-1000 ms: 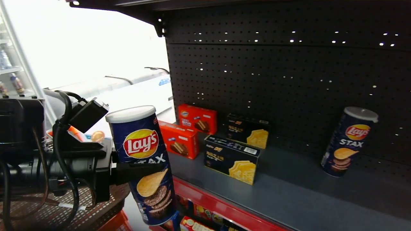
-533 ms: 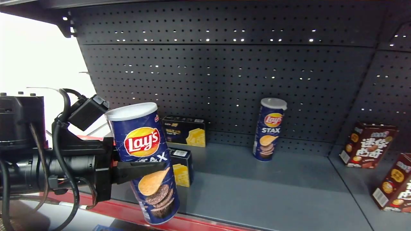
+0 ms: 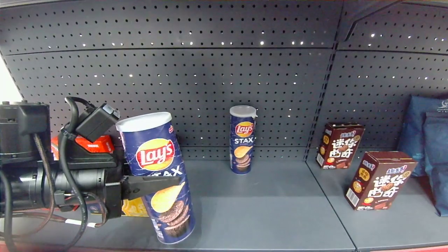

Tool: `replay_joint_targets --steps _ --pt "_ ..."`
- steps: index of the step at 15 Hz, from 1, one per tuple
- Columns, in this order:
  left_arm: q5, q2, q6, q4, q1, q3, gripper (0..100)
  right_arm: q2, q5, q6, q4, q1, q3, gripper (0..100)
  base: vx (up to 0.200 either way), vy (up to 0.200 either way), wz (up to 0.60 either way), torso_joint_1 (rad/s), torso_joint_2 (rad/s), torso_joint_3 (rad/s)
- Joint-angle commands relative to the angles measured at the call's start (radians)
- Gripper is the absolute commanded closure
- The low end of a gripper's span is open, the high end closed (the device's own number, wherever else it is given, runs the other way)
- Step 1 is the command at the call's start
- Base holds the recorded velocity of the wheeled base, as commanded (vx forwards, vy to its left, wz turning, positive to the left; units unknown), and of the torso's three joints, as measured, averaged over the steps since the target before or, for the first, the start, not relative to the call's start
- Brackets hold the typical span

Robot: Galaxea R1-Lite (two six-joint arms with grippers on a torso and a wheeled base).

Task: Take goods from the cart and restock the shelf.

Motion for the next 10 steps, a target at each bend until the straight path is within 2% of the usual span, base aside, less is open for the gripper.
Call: replay_joint_targets --steps 1,8,9,10 --pt "0.000 0.000 0.000 -0.002 -0.001 0.000 100 0.001 0.000 0.000 0.000 0.000 0.000 0 0.000 0.000 0.00 0.000 0.00 0.000" --pt "0.000 -0.022 0.000 0.004 0.002 0.000 100 0.004 -0.018 0.012 -0.005 0.000 -0.014 0 0.000 0.000 0.00 0.000 0.00 0.000" --pt "0.001 -0.023 0.000 0.006 -0.004 0.004 100 0.196 -0.032 0.147 0.006 0.002 -0.261 0 0.000 0.000 0.00 0.000 0.00 0.000" --pt "0.003 -0.023 0.001 0.006 -0.010 0.004 100 0.303 -0.018 0.242 -0.002 0.005 -0.331 0 0.000 0.000 0.00 0.000 0.00 0.000"
